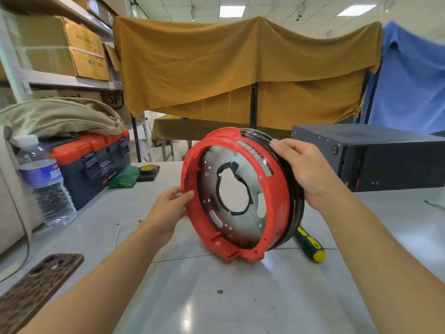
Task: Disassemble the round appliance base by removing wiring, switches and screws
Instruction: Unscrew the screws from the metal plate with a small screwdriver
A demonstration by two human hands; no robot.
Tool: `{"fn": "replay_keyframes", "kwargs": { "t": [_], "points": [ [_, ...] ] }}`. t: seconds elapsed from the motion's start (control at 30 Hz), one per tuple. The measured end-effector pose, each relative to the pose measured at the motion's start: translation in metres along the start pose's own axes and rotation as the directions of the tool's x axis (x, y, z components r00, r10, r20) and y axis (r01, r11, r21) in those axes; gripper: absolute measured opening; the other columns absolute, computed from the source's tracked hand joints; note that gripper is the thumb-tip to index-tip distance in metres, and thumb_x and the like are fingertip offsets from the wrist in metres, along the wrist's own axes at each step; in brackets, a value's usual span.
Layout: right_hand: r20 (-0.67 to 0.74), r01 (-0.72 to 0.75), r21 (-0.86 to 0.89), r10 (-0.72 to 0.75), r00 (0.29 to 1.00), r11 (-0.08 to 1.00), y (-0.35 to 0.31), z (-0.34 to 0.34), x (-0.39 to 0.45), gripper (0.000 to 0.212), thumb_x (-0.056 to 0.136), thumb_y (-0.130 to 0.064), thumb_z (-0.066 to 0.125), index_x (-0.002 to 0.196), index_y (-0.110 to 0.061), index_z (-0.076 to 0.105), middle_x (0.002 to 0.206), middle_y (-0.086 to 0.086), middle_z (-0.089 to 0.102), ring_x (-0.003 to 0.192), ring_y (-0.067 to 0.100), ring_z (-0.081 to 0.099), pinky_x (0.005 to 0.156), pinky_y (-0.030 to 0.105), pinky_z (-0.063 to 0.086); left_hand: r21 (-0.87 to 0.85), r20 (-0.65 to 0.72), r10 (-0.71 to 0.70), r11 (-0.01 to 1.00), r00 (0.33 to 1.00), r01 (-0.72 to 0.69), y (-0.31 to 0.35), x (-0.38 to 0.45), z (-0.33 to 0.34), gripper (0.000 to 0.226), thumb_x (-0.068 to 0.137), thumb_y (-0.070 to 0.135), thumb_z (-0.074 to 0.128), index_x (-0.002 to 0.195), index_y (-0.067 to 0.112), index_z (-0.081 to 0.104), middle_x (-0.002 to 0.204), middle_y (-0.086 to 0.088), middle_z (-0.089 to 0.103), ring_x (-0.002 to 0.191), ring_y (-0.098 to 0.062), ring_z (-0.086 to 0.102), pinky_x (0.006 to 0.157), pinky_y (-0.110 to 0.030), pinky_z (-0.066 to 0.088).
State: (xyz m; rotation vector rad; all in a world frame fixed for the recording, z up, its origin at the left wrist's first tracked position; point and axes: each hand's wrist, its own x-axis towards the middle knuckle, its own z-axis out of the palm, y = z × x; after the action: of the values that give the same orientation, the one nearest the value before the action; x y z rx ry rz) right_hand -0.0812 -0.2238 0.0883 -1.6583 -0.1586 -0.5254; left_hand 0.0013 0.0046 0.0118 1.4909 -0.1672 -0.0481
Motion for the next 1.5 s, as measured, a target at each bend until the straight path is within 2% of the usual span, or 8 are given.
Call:
{"fn": "replay_keyframes", "kwargs": {
  "t": [0.3,0.5,0.67,0.87,1.0,1.13,1.3,1.5],
  "points": [
    [0.235,0.268,-0.405,-0.183,0.955,0.874,-0.020,0.024,-0.010,0.024,0.094,-0.033,0.056,0.080,-0.017,0.066,0.072,-0.005,0.069,0.060,0.004,0.063,0.058,0.020,0.050,0.091,-0.087,0.008,0.996,0.996,0.000,0.031,-0.009,-0.016,0.022,0.096,0.019,0.045,0.113,0.018,0.060,0.113,-0.003,0.063,0.104,-0.017,0.061,0.088,-0.033,0.051],
    [0.423,0.329,-0.490,-0.111,0.900,0.807,-0.017,0.050,-0.024,0.019,0.090,-0.037,0.062,0.076,-0.025,0.067,0.076,-0.014,0.064,0.075,-0.004,0.060,0.060,0.005,0.044,0.236,0.051,-0.046,0.971,0.998,0.033,0.037,-0.021,-0.020,0.042,0.091,0.057,0.042,0.097,0.021,0.063,0.093,-0.002,0.068,0.083,-0.019,0.067,0.074,-0.031,0.054],
    [0.536,0.238,-0.452,0.049,0.843,0.860,-0.007,0.061,-0.033,0.013,0.083,-0.036,0.070,0.078,-0.025,0.073,0.075,-0.013,0.069,0.064,-0.004,0.061,0.058,0.009,0.046,0.242,0.061,-0.172,0.958,0.983,0.153,0.026,-0.025,-0.027,0.061,0.083,0.071,0.040,0.095,0.018,0.067,0.086,-0.003,0.069,0.085,-0.020,0.066,0.063,-0.028,0.052],
    [0.648,0.134,-0.409,0.184,0.739,0.903,0.010,0.066,-0.043,0.014,0.085,-0.027,0.070,0.095,-0.018,0.075,0.072,-0.009,0.071,0.063,-0.004,0.060,0.057,0.008,0.045,0.195,0.029,-0.212,0.960,0.977,0.202,0.009,-0.027,-0.028,0.033,0.088,0.044,0.051,0.085,0.016,0.068,0.071,-0.003,0.066,0.067,-0.018,0.063,0.060,-0.029,0.054],
    [0.511,0.012,-0.408,0.217,0.832,0.913,0.026,0.052,-0.035,0.015,0.088,-0.025,0.067,0.097,-0.016,0.074,0.078,-0.003,0.073,0.069,0.002,0.066,0.068,0.018,0.054,0.153,0.004,-0.221,0.964,0.975,0.218,-0.002,-0.025,-0.031,0.025,0.086,0.030,0.052,0.072,0.016,0.067,0.053,0.003,0.061,0.057,-0.015,0.056,0.059,-0.029,0.052],
    [0.262,0.066,-0.651,0.142,0.954,0.756,0.049,0.032,-0.022,0.021,0.089,-0.031,0.064,0.107,-0.022,0.069,0.106,-0.008,0.068,0.103,0.009,0.061,0.086,0.019,0.046,0.167,0.002,-0.209,0.964,0.978,0.206,-0.011,-0.020,-0.036,0.023,0.086,0.025,0.050,0.069,0.014,0.061,0.057,0.000,0.057,0.054,-0.014,0.053,0.054,-0.027,0.049],
    [0.174,0.052,-0.901,0.248,0.953,0.431,0.076,0.018,-0.013,0.047,0.092,-0.041,0.057,0.135,-0.023,0.051,0.143,0.002,0.046,0.132,0.026,0.039,0.108,0.040,0.034,0.186,0.049,-0.238,0.956,0.970,0.225,-0.018,-0.017,-0.036,0.020,0.086,0.020,0.047,0.076,0.010,0.061,0.059,-0.003,0.058,0.047,-0.013,0.052,0.044,-0.021,0.045],
    [0.082,-0.009,-0.896,0.185,0.979,0.443,0.086,0.005,-0.009,0.043,0.094,-0.029,0.055,0.135,-0.016,0.050,0.135,0.008,0.052,0.124,0.028,0.045,0.103,0.040,0.040,0.467,0.066,-0.257,0.862,0.964,0.198,-0.019,-0.007,-0.036,0.026,0.090,0.024,0.041,0.087,0.011,0.063,0.083,-0.006,0.064,0.075,-0.017,0.056,0.068,-0.027,0.043]
  ]
}}
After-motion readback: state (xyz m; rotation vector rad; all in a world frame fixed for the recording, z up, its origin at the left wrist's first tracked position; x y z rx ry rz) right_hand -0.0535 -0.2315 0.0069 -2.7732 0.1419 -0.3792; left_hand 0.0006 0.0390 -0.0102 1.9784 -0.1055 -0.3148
